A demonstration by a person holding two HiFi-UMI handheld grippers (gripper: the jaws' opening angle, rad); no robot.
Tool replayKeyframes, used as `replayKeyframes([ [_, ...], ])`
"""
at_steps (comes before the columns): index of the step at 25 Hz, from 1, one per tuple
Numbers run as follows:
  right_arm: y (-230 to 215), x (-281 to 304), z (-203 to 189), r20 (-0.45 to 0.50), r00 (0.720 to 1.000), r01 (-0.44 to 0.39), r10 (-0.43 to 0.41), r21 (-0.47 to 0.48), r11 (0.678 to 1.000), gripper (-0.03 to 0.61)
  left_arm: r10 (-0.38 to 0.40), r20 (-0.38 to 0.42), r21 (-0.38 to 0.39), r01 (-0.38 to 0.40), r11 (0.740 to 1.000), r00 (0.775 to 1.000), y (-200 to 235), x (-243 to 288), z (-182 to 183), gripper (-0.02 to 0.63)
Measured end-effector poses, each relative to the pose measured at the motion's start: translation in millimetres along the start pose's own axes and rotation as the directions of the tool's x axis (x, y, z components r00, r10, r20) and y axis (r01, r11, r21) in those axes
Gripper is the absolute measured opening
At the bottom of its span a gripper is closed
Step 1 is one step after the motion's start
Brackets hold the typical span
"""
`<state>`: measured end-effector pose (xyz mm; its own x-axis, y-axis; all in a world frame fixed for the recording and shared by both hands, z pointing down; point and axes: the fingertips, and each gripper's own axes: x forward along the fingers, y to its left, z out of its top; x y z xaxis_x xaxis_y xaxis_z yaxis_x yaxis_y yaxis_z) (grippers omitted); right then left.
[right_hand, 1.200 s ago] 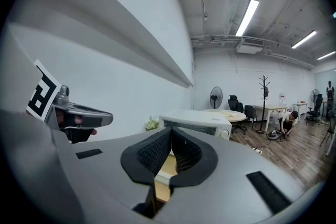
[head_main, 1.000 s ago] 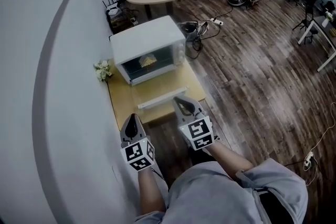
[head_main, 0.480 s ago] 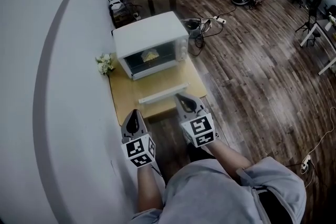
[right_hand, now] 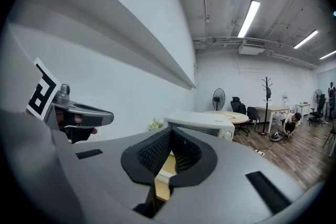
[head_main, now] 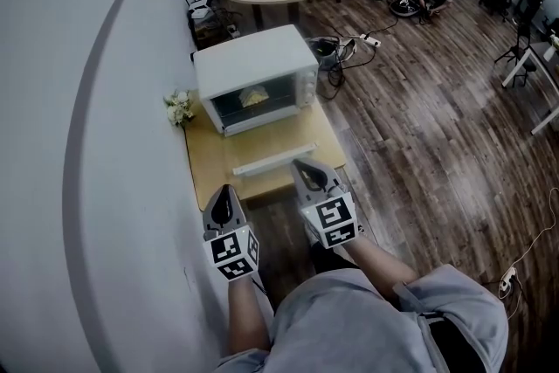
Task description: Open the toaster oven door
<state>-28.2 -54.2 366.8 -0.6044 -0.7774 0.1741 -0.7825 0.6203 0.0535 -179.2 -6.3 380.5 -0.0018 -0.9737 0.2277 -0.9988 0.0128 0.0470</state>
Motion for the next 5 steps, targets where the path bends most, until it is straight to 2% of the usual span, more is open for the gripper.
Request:
replayKeyframes([
  [5,-0.7,0.9,-1.1,0.001,1.000,-0.002,0.002,-0.011,1.000,-0.002,0.004,-0.002,-0.004,-0.004,1.000,1.000,-0.4,3.0,-3.0,0.005],
])
